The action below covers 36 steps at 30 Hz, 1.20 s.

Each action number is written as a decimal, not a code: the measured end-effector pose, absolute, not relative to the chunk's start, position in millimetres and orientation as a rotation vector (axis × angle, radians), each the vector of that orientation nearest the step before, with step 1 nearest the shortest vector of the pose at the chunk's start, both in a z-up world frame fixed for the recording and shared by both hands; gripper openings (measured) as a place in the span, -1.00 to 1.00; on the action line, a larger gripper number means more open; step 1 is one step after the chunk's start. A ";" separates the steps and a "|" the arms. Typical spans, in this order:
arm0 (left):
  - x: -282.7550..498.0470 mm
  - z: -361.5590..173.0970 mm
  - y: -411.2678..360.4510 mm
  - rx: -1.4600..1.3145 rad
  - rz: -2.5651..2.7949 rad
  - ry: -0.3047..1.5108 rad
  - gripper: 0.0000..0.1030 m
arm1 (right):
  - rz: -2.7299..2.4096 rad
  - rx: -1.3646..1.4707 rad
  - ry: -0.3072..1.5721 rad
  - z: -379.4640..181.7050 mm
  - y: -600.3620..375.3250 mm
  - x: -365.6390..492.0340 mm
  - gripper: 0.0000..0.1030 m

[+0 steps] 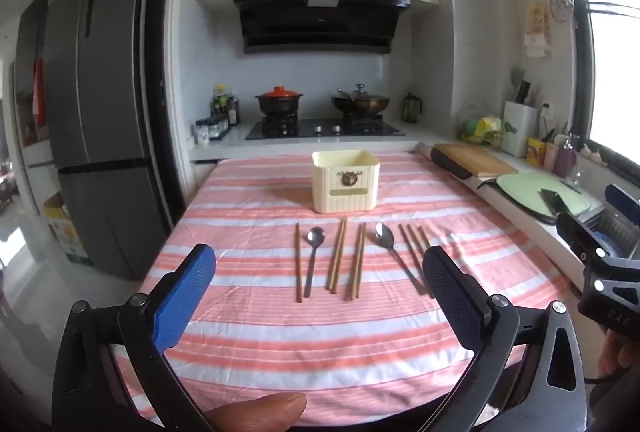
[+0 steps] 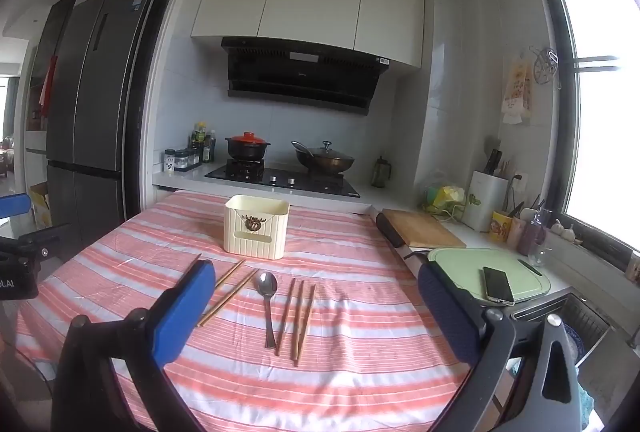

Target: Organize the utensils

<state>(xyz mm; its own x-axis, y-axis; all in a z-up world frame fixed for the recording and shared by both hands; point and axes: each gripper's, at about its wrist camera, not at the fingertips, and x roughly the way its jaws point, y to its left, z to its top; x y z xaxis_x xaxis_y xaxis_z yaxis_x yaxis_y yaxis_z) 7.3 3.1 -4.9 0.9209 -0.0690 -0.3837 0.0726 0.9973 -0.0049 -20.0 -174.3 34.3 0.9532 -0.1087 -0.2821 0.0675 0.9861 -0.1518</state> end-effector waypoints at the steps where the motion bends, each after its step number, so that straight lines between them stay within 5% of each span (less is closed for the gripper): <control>1: 7.3 -5.0 2.4 0.009 -0.078 0.388 1.00 | -0.087 -0.138 0.288 34.9 -174.4 -21.3 1.00; 36: 11.3 -2.6 -2.1 0.019 -0.065 0.394 0.99 | -0.093 -0.086 0.315 31.9 -180.5 -13.8 1.00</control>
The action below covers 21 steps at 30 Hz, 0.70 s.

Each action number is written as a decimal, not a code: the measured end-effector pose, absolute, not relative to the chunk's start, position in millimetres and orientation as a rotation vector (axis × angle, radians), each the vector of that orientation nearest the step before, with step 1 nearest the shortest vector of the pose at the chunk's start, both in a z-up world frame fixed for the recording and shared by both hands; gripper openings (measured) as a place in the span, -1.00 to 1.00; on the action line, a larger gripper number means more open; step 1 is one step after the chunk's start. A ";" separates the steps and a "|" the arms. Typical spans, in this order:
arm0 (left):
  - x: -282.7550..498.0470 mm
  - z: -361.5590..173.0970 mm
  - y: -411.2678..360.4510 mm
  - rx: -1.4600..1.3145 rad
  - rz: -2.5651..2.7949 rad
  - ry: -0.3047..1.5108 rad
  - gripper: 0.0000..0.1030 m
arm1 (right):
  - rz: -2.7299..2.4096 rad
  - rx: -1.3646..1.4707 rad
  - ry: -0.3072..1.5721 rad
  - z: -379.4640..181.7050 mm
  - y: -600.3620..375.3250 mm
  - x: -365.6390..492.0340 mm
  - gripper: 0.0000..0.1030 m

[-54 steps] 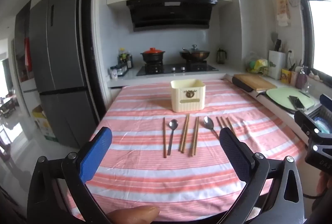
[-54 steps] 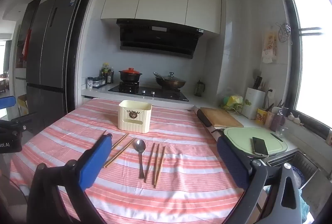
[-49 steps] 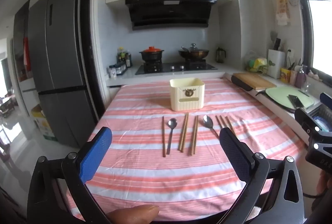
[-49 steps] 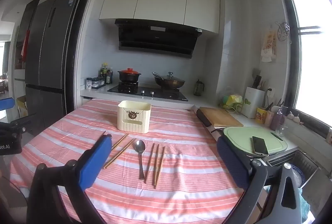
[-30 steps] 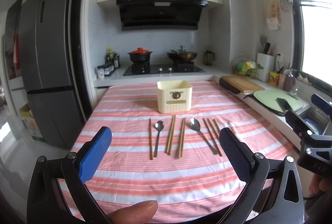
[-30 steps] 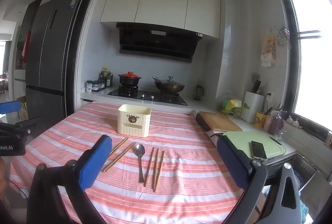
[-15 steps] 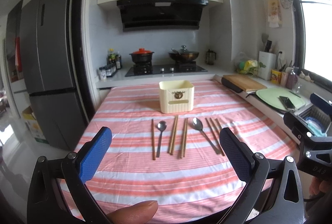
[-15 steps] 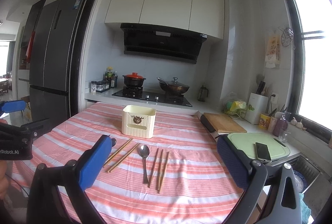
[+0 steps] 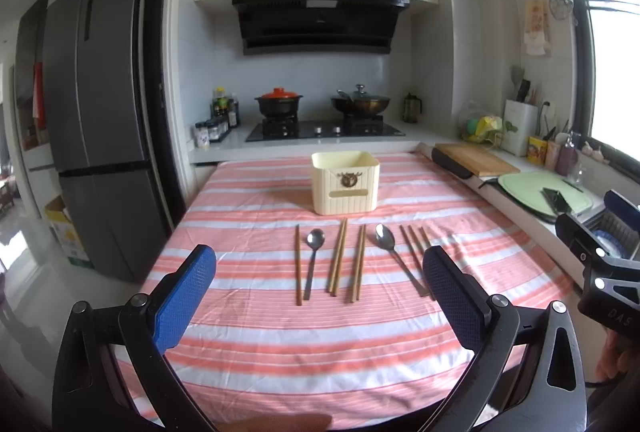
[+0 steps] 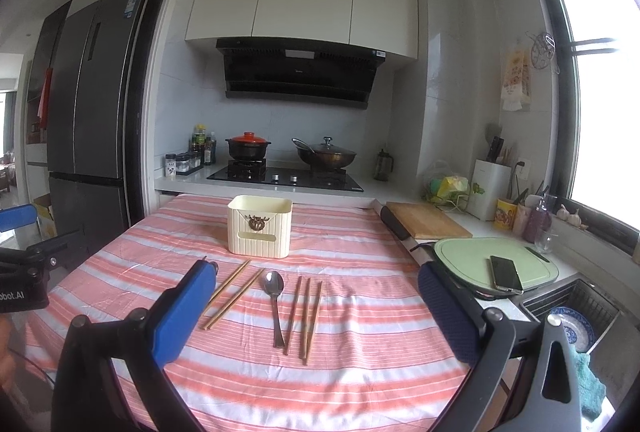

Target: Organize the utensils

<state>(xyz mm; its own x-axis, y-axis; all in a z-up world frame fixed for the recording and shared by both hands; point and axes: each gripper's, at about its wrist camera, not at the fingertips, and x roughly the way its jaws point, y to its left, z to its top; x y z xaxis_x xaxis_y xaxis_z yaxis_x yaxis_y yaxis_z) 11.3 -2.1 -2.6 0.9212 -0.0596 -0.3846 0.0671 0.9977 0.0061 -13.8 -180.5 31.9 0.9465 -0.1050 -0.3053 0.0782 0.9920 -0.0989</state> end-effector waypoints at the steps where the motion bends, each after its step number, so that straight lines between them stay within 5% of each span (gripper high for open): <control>1: 11.4 -2.9 -2.0 0.019 -0.065 0.396 0.99 | -0.103 -0.087 0.316 31.8 -180.7 -13.6 1.00; 21: 21.0 -9.6 -0.5 0.016 -0.071 0.419 1.00 | -0.139 -0.072 0.350 26.7 -183.9 -7.3 1.00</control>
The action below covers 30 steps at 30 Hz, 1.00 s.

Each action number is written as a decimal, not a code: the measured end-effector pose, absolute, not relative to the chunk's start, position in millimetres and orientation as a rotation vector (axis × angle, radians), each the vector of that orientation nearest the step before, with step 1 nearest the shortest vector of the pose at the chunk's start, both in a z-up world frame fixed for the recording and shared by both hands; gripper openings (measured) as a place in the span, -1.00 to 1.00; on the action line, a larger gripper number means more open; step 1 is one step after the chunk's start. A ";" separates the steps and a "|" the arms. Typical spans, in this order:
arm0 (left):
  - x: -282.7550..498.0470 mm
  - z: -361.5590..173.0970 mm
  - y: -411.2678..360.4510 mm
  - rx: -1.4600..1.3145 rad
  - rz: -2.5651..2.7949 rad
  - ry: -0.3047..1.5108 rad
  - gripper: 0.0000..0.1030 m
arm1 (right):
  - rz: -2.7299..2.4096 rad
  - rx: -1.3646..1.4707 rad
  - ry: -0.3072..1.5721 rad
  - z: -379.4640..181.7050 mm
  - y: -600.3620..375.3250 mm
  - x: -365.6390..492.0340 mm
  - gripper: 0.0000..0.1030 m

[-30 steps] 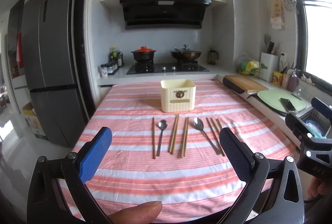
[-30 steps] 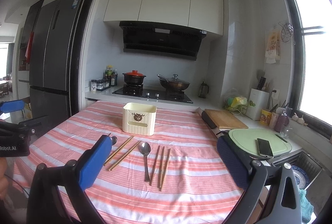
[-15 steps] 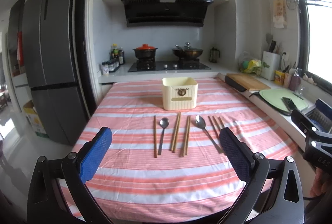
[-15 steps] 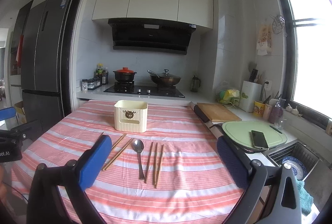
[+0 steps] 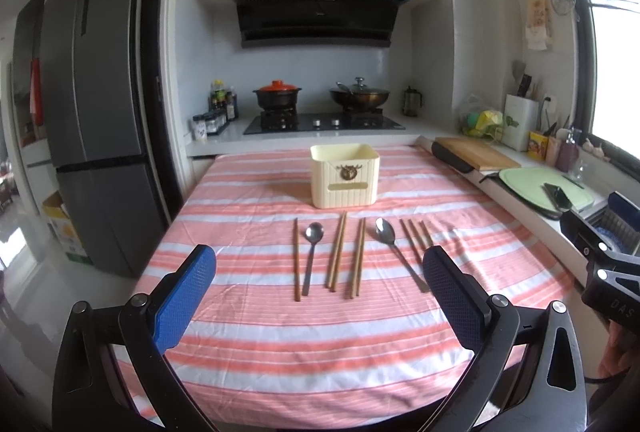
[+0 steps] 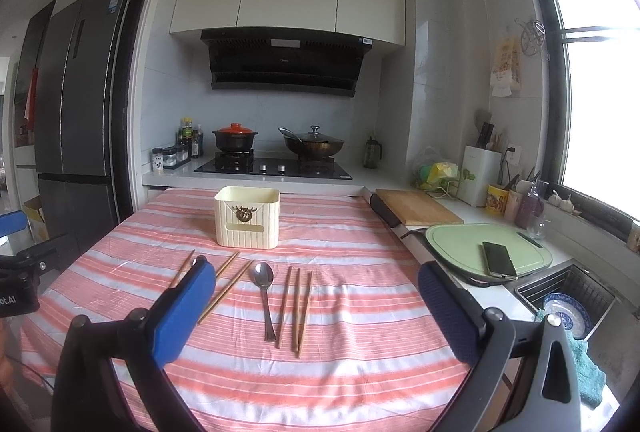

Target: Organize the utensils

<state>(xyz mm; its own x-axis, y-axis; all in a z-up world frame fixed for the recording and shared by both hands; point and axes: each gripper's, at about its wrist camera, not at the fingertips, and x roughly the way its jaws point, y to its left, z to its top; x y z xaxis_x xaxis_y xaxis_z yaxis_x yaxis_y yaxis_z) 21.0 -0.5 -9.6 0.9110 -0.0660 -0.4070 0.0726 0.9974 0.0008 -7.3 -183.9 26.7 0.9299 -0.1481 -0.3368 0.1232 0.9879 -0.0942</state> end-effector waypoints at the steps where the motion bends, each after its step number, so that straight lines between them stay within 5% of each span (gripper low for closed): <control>1: 21.0 -9.6 -0.8 0.017 -0.072 0.418 1.00 | -0.140 -0.074 0.349 26.5 -184.0 -7.8 1.00; 30: 23.2 -12.0 -5.3 0.036 -0.068 0.434 0.99 | -0.146 -0.074 0.346 23.7 -187.2 -6.8 1.00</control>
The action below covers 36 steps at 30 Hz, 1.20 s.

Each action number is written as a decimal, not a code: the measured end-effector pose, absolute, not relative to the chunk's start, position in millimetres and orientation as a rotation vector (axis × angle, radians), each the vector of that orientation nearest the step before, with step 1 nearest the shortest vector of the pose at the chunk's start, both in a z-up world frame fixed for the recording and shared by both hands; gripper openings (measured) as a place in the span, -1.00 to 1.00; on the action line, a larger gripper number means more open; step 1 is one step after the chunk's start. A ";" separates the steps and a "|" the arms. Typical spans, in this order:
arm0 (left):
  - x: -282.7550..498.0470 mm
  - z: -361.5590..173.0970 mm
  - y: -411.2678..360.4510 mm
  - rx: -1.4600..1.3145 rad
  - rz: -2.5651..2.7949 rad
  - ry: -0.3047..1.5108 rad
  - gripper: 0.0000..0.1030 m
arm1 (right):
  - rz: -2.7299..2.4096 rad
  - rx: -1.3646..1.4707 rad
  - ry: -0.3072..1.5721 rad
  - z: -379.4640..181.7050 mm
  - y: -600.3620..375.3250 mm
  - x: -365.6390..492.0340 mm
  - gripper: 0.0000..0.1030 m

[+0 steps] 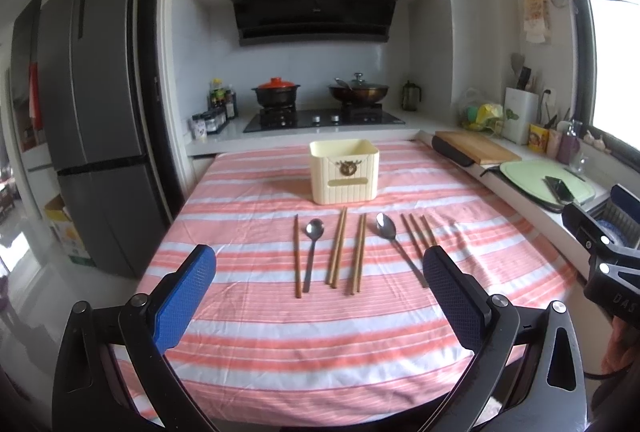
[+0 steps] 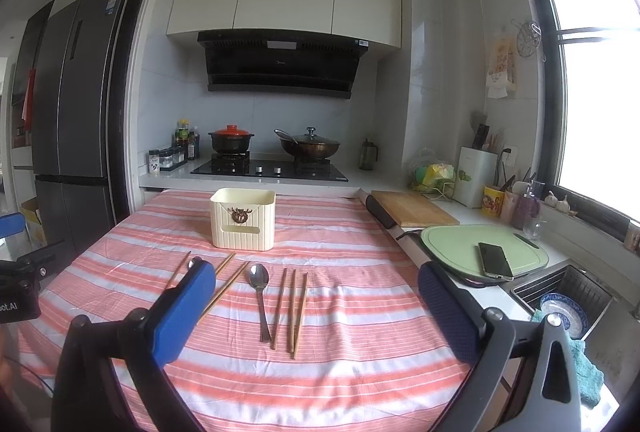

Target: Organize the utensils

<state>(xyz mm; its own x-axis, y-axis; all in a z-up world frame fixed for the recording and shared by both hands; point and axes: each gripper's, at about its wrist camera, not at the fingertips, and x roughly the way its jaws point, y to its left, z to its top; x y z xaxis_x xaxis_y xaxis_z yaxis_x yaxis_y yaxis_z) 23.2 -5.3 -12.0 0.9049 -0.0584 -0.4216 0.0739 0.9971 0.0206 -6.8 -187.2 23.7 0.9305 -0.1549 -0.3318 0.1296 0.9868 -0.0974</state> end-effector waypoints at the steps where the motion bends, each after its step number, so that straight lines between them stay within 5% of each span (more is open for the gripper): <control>1: 23.3 -12.6 -5.3 0.033 -0.069 0.436 0.99 | -0.145 -0.075 0.348 23.4 -187.2 -6.8 1.00; 36: 39.2 -27.2 6.4 -0.057 -0.103 0.501 1.00 | -0.109 -0.068 0.389 16.6 -184.6 5.8 1.00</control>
